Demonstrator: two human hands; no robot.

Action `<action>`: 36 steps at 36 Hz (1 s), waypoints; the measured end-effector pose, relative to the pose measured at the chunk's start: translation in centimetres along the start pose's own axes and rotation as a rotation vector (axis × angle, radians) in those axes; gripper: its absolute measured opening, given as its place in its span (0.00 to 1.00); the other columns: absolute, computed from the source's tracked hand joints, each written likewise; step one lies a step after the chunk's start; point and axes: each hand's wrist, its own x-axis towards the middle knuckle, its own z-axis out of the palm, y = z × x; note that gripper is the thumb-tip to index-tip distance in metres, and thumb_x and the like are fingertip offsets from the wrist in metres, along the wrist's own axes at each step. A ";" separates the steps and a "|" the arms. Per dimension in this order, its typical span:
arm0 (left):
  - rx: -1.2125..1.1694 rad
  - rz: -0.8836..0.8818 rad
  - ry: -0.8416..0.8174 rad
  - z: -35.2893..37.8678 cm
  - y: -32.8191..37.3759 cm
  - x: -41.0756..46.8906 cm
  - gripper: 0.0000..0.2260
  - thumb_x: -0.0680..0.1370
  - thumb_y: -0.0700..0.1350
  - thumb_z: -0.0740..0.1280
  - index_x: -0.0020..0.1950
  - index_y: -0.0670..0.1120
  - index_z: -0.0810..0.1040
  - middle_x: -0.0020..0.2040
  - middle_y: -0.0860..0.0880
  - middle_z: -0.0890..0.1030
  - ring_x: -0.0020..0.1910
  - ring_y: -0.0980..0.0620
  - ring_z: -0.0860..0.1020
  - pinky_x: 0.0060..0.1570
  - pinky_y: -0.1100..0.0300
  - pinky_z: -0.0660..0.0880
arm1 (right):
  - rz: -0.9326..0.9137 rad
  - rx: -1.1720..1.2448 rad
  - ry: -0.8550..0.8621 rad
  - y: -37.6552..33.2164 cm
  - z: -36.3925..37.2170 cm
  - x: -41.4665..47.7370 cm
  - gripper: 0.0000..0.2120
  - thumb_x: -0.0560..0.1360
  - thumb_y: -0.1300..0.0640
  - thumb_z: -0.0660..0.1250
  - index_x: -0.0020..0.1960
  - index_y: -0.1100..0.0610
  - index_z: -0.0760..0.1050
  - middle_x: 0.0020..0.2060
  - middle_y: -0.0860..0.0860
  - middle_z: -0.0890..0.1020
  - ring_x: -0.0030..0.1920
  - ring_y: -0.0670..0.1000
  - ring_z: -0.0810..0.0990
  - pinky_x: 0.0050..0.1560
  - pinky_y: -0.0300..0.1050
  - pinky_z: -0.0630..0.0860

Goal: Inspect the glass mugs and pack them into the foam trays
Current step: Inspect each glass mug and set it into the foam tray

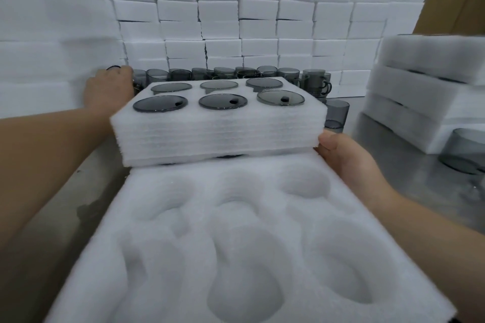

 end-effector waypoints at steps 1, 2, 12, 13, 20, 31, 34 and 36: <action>-0.007 -0.013 0.021 0.0 -0.1 0.1 0.13 0.78 0.35 0.59 0.62 0.33 0.70 0.55 0.31 0.74 0.55 0.34 0.72 0.53 0.49 0.66 | -0.002 -0.006 0.008 0.0 0.2 -0.1 0.16 0.77 0.62 0.53 0.62 0.61 0.71 0.43 0.57 0.79 0.41 0.53 0.77 0.35 0.38 0.77; -0.015 -0.025 0.035 -0.3 -0.1 0.0 0.14 0.77 0.34 0.60 0.62 0.33 0.70 0.55 0.30 0.75 0.54 0.33 0.73 0.53 0.49 0.66 | -0.008 -0.003 0.010 0.1 0.1 0.0 0.15 0.77 0.63 0.53 0.61 0.61 0.72 0.41 0.56 0.79 0.40 0.53 0.77 0.33 0.36 0.77; -0.028 -0.086 0.210 -6.1 -0.5 -0.6 0.24 0.70 0.31 0.64 0.66 0.38 0.67 0.55 0.31 0.75 0.55 0.32 0.72 0.56 0.47 0.64 | -0.048 -0.003 0.072 -0.3 0.7 0.7 0.13 0.78 0.67 0.52 0.40 0.58 0.72 0.22 0.48 0.79 0.23 0.44 0.78 0.22 0.32 0.72; -0.071 -0.106 0.235 -7.1 -0.2 -0.9 0.24 0.71 0.31 0.64 0.67 0.39 0.67 0.57 0.32 0.74 0.57 0.32 0.71 0.57 0.47 0.64 | -0.052 -0.009 0.082 -0.3 0.7 0.7 0.13 0.78 0.67 0.52 0.40 0.58 0.71 0.21 0.48 0.79 0.22 0.43 0.78 0.21 0.32 0.72; -0.236 0.061 0.422 -14.8 2.8 -5.1 0.21 0.72 0.35 0.57 0.65 0.44 0.70 0.57 0.36 0.75 0.57 0.36 0.71 0.60 0.46 0.65 | -0.032 0.000 -0.042 0.1 0.0 0.3 0.10 0.77 0.63 0.55 0.51 0.58 0.74 0.36 0.53 0.81 0.35 0.50 0.79 0.33 0.36 0.76; -1.174 0.310 0.378 -19.0 10.2 -16.3 0.26 0.67 0.27 0.54 0.51 0.56 0.73 0.39 0.59 0.74 0.37 0.68 0.75 0.37 0.76 0.70 | -0.007 -0.028 0.007 -0.1 0.2 0.1 0.08 0.77 0.60 0.57 0.54 0.58 0.73 0.36 0.52 0.81 0.36 0.50 0.80 0.35 0.39 0.77; -1.256 0.350 0.295 -17.8 11.1 -17.7 0.27 0.67 0.27 0.57 0.46 0.58 0.79 0.36 0.62 0.76 0.36 0.66 0.74 0.38 0.74 0.70 | -0.007 -0.022 0.021 -0.1 0.1 0.0 0.07 0.77 0.60 0.58 0.48 0.57 0.75 0.28 0.49 0.82 0.29 0.47 0.80 0.29 0.36 0.77; -1.227 0.374 0.233 -16.8 11.1 -18.5 0.25 0.68 0.29 0.58 0.43 0.61 0.77 0.39 0.65 0.76 0.38 0.64 0.73 0.42 0.71 0.70 | -0.018 -0.023 0.017 0.0 0.0 0.0 0.07 0.76 0.60 0.59 0.48 0.58 0.75 0.28 0.49 0.82 0.28 0.46 0.81 0.29 0.37 0.77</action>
